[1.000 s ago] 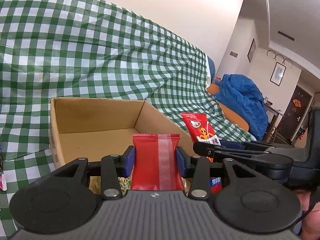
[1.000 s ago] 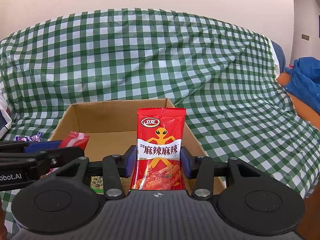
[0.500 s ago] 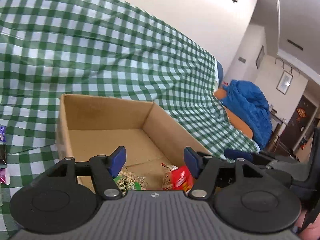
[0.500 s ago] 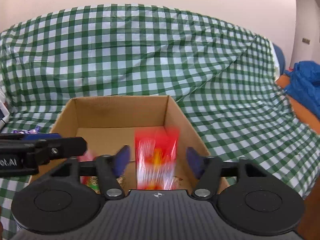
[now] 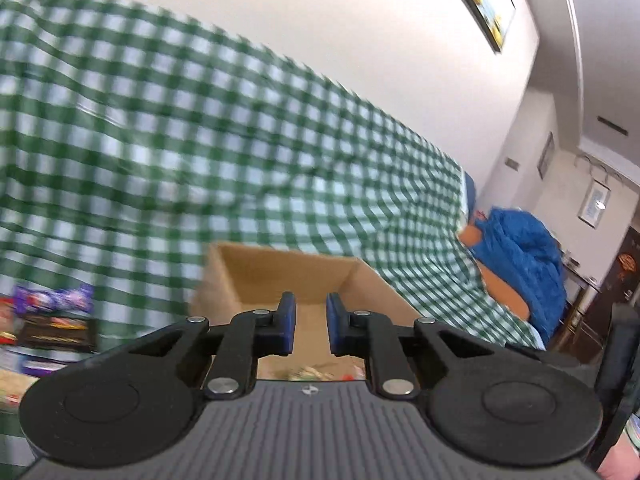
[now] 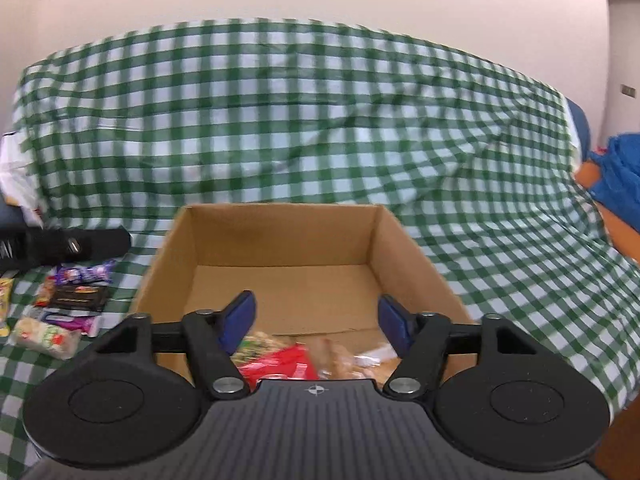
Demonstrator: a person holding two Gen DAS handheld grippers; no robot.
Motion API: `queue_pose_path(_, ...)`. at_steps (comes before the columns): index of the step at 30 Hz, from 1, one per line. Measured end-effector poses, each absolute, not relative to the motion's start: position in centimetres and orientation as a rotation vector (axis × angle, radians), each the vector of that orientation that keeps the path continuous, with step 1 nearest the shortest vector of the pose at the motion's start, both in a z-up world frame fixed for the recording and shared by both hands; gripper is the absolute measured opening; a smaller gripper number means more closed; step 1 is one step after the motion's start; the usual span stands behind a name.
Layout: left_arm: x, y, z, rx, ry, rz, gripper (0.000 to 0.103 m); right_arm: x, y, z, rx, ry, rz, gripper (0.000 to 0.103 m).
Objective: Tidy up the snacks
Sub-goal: 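Move both tools back from the box to the snack pile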
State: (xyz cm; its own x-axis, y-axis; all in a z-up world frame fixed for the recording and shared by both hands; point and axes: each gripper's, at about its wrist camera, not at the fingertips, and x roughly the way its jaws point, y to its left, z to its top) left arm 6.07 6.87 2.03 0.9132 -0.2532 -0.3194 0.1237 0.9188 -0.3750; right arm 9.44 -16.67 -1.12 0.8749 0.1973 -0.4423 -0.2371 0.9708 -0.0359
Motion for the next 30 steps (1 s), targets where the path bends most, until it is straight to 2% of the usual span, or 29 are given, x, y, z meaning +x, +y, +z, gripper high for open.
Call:
queue_pose_path(3, 3.4, 10.2, 3.2, -0.309, 0.324, -0.072, 0.018, 8.6, -14.9, -1.0, -0.109, 0.439, 0.285, 0.056)
queue_pose_path(5, 1.2, 11.5, 4.2, -0.118, 0.278, 0.155, 0.022, 8.1, -13.9, -1.0, -0.116, 0.434, 0.314, 0.056)
queue_pose_path(8, -0.7, 15.0, 5.0, 0.083, 0.285, 0.549, 0.039, 7.6, -12.4, -0.9, -0.119, 0.435, 0.356, 0.056)
queue_pose_path(10, -2.3, 18.5, 5.6, 0.119, 0.278, 0.788, 0.056, 7.2, -11.5, -0.8, -0.123, 0.432, 0.383, 0.055)
queue_pose_path(12, -4.1, 22.2, 6.3, 0.126, 0.287, 0.999, 0.063, 6.8, -10.8, -0.8, -0.128, 0.429, 0.404, 0.055)
queue_pose_path(15, -5.5, 27.3, 6.6, 0.11, 0.381, 1.19, 0.067, 6.4, -9.9, -0.8, -0.132, 0.435, 0.425, 0.055)
queue_pose_path(18, -5.2, 31.4, 5.4, 0.036, 0.466, 1.255, 0.08, 6.5, -9.0, -0.9, -0.141, 0.44, 0.442, 0.055)
queue_pose_path(21, -4.5, 33.1, 4.9, -0.025, 0.461, 1.243, 0.078, 6.5, -8.0, -1.1, -0.152, 0.446, 0.459, 0.055)
queue_pose_path(24, -3.7, 29.6, 7.6, 0.022, 0.212, 1.077, 0.082, 6.3, -6.8, -1.4, -0.171, 0.442, 0.48, 0.055)
queue_pose_path(26, -2.2, 26.2, 8.8, 0.125, 0.131, 0.931, 0.086, 6.2, -5.8, -1.5, -0.192, 0.433, 0.5, 0.055)
queue_pose_path(30, 0.1, 22.9, 8.0, 0.048, 0.104, 0.688, 0.087, 6.0, -3.5, -2.0, -0.221, 0.426, 0.548, 0.055)
